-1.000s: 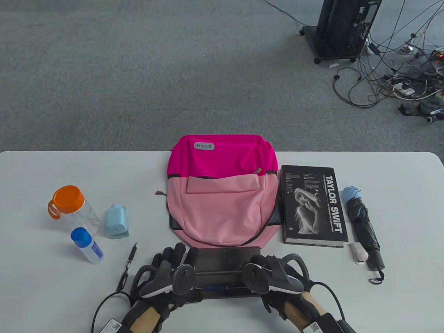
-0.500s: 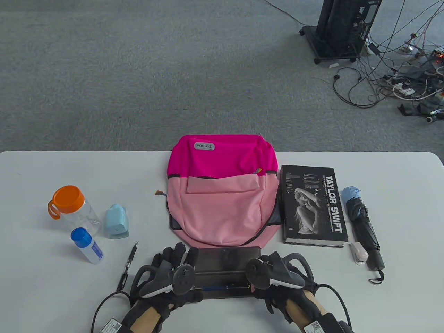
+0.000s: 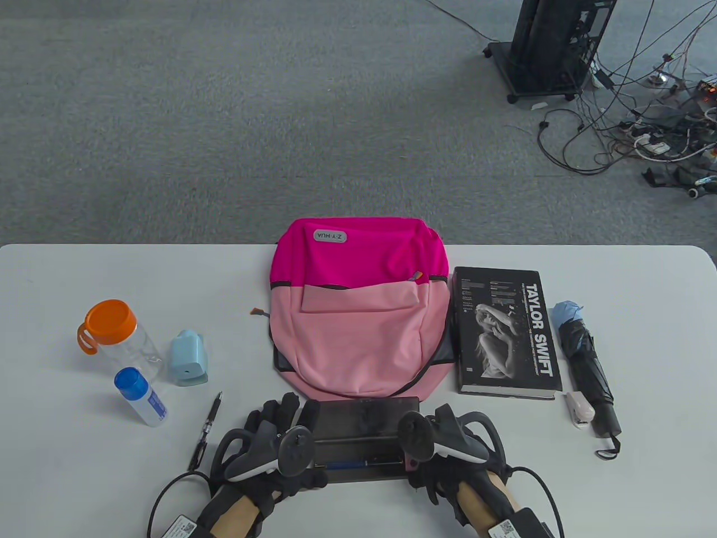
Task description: Pack school bag
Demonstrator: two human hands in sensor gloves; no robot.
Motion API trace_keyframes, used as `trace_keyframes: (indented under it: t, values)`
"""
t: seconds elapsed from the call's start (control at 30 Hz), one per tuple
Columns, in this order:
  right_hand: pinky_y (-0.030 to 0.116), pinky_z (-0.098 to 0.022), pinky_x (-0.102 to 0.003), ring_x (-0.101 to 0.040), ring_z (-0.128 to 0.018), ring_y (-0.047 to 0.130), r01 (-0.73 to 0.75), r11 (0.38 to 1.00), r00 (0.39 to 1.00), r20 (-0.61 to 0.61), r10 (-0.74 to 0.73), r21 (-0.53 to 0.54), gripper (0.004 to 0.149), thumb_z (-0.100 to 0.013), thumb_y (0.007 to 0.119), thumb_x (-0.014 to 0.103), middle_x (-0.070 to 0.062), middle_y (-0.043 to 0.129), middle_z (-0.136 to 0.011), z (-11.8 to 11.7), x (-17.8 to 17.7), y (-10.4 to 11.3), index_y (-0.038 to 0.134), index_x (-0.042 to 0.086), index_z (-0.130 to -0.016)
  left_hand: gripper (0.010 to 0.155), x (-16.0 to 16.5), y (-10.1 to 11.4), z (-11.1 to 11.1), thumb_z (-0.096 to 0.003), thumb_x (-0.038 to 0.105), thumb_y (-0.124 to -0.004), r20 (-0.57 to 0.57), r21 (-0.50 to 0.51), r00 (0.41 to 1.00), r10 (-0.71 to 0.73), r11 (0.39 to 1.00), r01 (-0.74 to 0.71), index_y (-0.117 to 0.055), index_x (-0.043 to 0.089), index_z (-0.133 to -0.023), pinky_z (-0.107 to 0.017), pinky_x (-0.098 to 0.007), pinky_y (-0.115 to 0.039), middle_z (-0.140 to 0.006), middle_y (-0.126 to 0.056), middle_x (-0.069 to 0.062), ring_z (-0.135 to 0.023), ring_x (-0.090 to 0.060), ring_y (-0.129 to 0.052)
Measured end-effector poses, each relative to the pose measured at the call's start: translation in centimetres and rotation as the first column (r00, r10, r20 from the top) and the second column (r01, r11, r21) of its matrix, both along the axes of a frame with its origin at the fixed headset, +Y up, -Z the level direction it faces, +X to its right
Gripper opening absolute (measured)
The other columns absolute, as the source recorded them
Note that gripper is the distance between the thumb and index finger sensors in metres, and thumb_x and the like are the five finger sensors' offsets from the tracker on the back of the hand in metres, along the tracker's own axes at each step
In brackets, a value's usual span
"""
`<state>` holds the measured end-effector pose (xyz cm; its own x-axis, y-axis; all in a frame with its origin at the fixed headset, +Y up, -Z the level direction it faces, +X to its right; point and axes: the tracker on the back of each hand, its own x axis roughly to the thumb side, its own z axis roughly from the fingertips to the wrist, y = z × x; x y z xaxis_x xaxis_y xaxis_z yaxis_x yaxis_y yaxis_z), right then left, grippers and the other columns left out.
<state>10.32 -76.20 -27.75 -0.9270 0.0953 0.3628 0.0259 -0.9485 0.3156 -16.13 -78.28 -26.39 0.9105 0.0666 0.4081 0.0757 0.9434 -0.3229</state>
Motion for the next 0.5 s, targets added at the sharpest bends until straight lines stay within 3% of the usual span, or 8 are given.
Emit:
trace_keyframes:
  t: [0.5]
  values:
    - [0.086,-0.050,-0.063,-0.042,-0.069,0.097,0.023,1.000,1.000,-0.003,-0.023,0.004,0.086,-0.027,0.101,0.039,-0.026,0.084,-0.090,-0.15,0.23,-0.15,0.069,0.008,-0.101,0.111,0.06,0.03,0.02,-0.0384,0.068,-0.071,-0.006,0.027,1.000,-0.004,1.000,0.005,-0.010,0.015,-0.115,-0.074,-0.079,-0.032,-0.122,-0.010,-0.032,-0.104,-0.063,-0.022]
